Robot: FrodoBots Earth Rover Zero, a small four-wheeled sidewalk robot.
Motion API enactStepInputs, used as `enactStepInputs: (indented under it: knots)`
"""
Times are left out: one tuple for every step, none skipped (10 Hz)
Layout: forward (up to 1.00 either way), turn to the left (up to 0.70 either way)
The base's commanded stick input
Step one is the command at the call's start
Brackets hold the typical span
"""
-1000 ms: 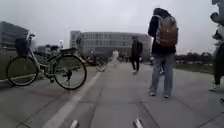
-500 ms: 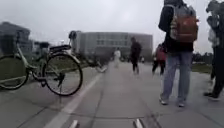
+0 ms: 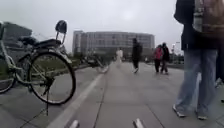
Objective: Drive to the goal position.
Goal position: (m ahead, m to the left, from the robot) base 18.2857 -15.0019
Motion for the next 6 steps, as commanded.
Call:
enactStepInputs:
  knots:
    - [0.76, -0.04]
    - [0.76, -0.04]
    - [0.76, -0.04]
    - [0.76, -0.04]
    - [0.76, -0.04]
    - [0.76, -0.04]
